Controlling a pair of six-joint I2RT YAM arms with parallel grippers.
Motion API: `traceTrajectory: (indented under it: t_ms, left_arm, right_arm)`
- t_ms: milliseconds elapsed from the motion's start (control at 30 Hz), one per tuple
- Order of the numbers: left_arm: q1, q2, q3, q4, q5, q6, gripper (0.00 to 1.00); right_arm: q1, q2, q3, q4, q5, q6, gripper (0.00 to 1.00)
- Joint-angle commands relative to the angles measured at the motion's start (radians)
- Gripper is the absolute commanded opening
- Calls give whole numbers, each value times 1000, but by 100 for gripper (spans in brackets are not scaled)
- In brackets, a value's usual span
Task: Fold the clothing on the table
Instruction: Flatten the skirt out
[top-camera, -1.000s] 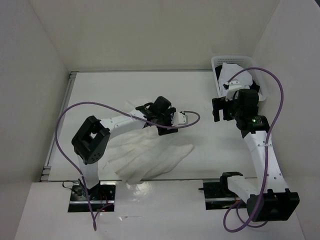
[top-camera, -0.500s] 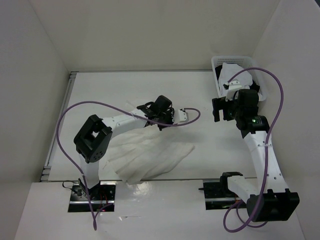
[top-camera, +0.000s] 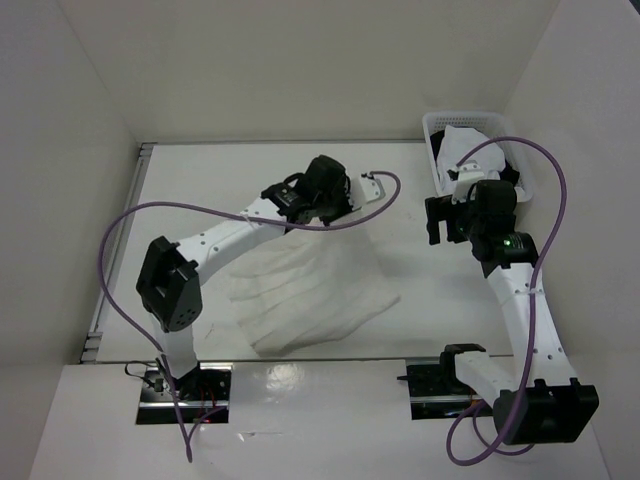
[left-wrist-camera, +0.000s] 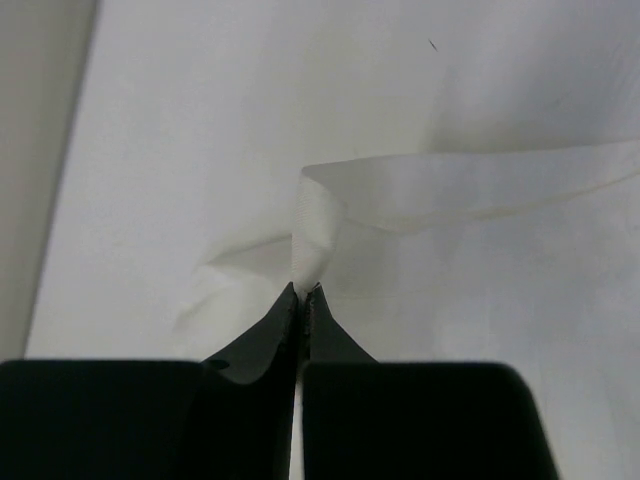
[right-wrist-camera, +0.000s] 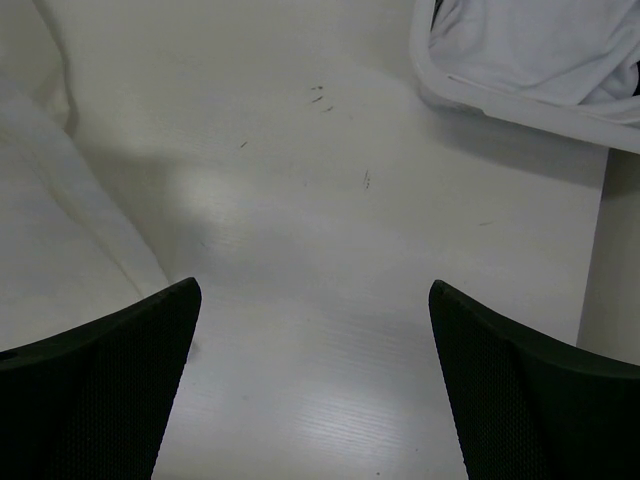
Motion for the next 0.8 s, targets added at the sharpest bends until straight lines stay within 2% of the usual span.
traceTrajectory:
  t_ms: [0, 100, 200, 400, 533, 767]
  left_arm:
    - [1, -115, 136, -32, -82, -59, 0]
    - [-8, -138, 233, -82, -132, -59, 0]
    - [-8, -159, 242, -82, -187, -85, 0]
    - [39, -219, 62, -33, -227, -171, 0]
    - [91, -241, -72, -44, -248, -262, 2]
    - [209, -340, -374, -44, -225, -333, 4]
  right_arm:
    - [-3, -26, -1, 50, 38, 32, 99]
    - [-3, -26, -1, 60, 64, 42, 99]
    - [-3, -26, -1, 60, 52, 42, 99]
    - [-3, 20, 18, 41, -46, 19, 99]
    - [-3, 165, 82, 4, -173, -38, 99]
    - [20, 444, 271, -61, -287, -131, 99]
